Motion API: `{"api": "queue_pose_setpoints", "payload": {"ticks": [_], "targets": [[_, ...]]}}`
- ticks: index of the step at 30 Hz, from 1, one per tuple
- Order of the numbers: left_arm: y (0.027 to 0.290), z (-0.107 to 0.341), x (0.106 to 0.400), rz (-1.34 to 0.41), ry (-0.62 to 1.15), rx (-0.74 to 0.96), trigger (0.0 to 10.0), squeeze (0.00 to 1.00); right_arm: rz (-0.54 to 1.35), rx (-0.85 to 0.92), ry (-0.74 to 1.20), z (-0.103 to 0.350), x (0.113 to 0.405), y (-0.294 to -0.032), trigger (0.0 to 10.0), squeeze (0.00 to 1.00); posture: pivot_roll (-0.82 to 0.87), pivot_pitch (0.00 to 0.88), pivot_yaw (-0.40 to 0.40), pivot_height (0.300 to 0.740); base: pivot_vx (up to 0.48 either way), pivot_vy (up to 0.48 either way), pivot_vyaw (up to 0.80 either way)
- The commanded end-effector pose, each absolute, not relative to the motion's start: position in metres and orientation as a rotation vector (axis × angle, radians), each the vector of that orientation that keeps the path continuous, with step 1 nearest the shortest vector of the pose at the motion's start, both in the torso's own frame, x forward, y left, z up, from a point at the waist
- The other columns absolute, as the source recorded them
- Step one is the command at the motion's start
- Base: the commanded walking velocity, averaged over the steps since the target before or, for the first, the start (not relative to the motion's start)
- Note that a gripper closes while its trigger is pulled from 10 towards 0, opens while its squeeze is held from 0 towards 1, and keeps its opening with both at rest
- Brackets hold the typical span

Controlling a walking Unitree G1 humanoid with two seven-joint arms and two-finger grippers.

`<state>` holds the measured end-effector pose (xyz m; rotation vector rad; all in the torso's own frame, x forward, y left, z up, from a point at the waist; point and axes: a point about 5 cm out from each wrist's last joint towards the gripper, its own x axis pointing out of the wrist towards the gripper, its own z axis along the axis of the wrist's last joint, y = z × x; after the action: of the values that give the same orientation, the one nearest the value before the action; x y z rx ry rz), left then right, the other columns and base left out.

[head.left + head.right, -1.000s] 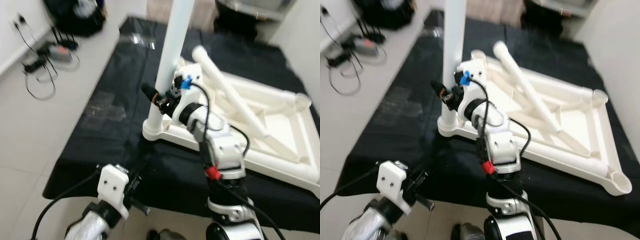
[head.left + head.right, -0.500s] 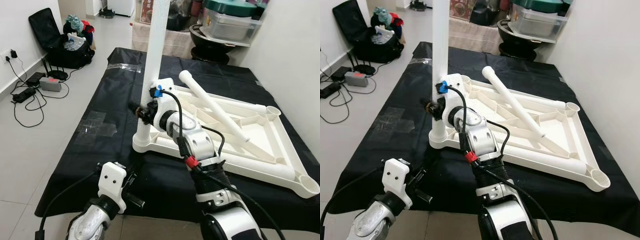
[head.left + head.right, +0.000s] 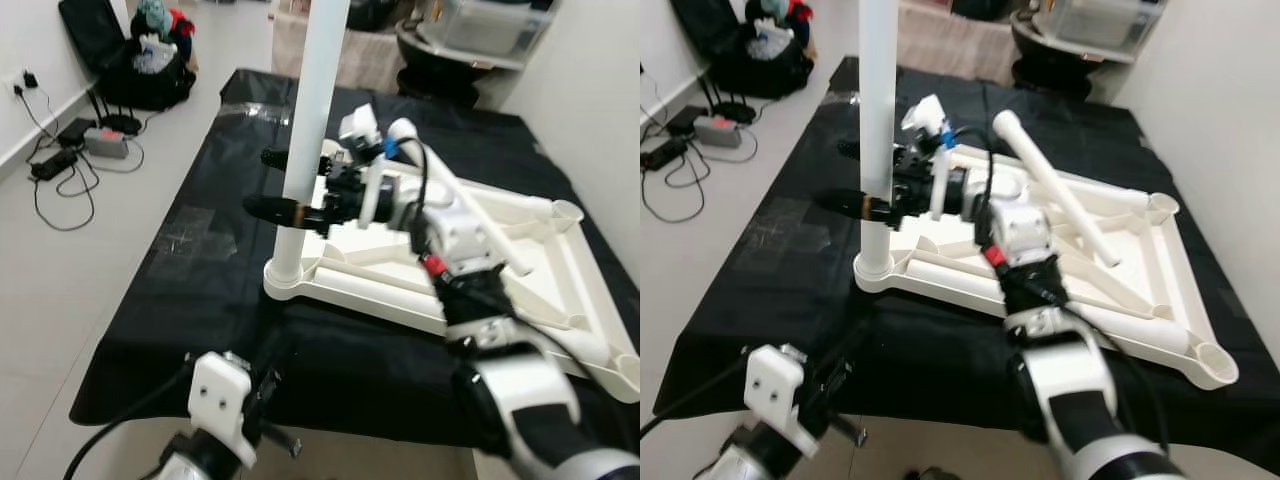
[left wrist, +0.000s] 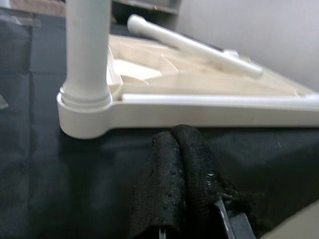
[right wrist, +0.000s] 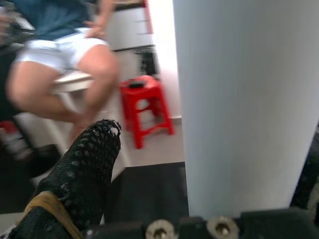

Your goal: Building children table

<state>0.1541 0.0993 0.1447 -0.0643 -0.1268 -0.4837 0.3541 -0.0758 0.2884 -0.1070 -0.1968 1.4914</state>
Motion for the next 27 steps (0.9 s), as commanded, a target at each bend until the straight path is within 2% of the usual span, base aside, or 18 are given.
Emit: {"api": "queue_pose_setpoints", "payload": {"ticks": [1,2,3,8,9,10,11,18,20,22,23,25,26,27], "targets": [[0.097,0.15,0.148,-0.49,-0.13,-0.061,10.0,0.0,1.616,-0.101,-0.163,0.287,0.35,-0.076,10.0,0.85,0.1,0.263,-0.174,0.74,0.0,0.0,0.0],[0.097,0.15,0.148,-0.49,-0.13,-0.061,10.0,0.0,1.616,-0.101,-0.163,0.287,0.35,-0.076,10.0,0.85,0.1,0.263,-0.174,0.74,0.0,0.0,0.0],[0.096,0.154,0.143,-0.49,-0.129,-0.063,10.0,0.0,1.65,-0.103,-0.157,0.294,0.352,-0.079,10.0,0.0,0.1,0.296,-0.172,0.74,0.0,0.0,0.0],[0.096,0.164,0.13,-0.494,-0.122,-0.073,10.0,0.0,1.663,-0.121,-0.198,0.314,0.363,-0.086,10.0,0.0,0.11,0.337,-0.168,0.74,0.0,0.0,0.0],[0.096,0.166,0.128,-0.496,-0.121,-0.075,10.0,0.0,1.674,-0.127,-0.2,0.316,0.363,-0.087,6.5,0.0,0.12,0.35,-0.166,0.74,0.0,0.0,0.0],[0.096,0.166,0.128,-0.496,-0.121,-0.075,10.0,0.0,1.674,-0.127,-0.2,0.316,0.363,-0.087,6.5,0.0,0.12,0.35,-0.166,0.74,0.0,0.0,0.0],[0.096,0.167,0.127,-0.497,-0.119,-0.076,10.0,0.0,1.675,-0.129,-0.205,0.32,0.364,-0.088,0.0,0.0,0.13,0.358,-0.164,0.74,0.0,0.0,0.0],[0.097,0.17,0.123,-0.492,-0.101,-0.074,10.0,0.0,1.676,-0.153,-0.251,0.334,0.365,-0.1,0.0,0.0,0.11,0.351,-0.152,0.74,0.0,0.0,0.0],[0.098,0.169,0.125,-0.492,-0.097,-0.073,10.0,0.0,1.661,-0.156,-0.27,0.338,0.364,-0.107,0.0,0.0,0.1,0.329,-0.145,0.74,0.0,0.0,0.0],[0.099,0.164,0.133,-0.491,-0.089,-0.07,10.0,0.0,1.589,-0.146,-0.308,0.341,0.362,-0.129,0.0,0.0,0.06,0.272,-0.15,0.74,0.0,0.0,0.0],[0.099,0.164,0.133,-0.491,-0.089,-0.07,10.0,0.0,1.589,-0.146,-0.308,0.341,0.362,-0.129,0.0,0.0,0.06,0.272,-0.15,0.74,0.0,0.0,0.0],[0.099,0.156,0.142,-0.488,-0.087,-0.068,10.0,0.0,1.403,-0.144,-0.291,0.328,0.349,-0.15,0.0,0.0,0.04,0.228,-0.164,0.74,0.0,0.0,0.0],[0.1,0.153,0.146,-0.486,-0.085,-0.065,10.0,0.0,1.319,-0.111,-0.243,0.315,0.34,-0.152,0.0,0.0,0.04,0.209,-0.177,0.74,0.0,0.0,0.0],[0.101,0.149,0.15,-0.485,-0.083,-0.062,10.0,0.0,1.154,-0.109,-0.176,0.294,0.333,-0.147,0.0,0.0,0.04,0.179,-0.193,0.74,0.0,0.0,0.0]]}}
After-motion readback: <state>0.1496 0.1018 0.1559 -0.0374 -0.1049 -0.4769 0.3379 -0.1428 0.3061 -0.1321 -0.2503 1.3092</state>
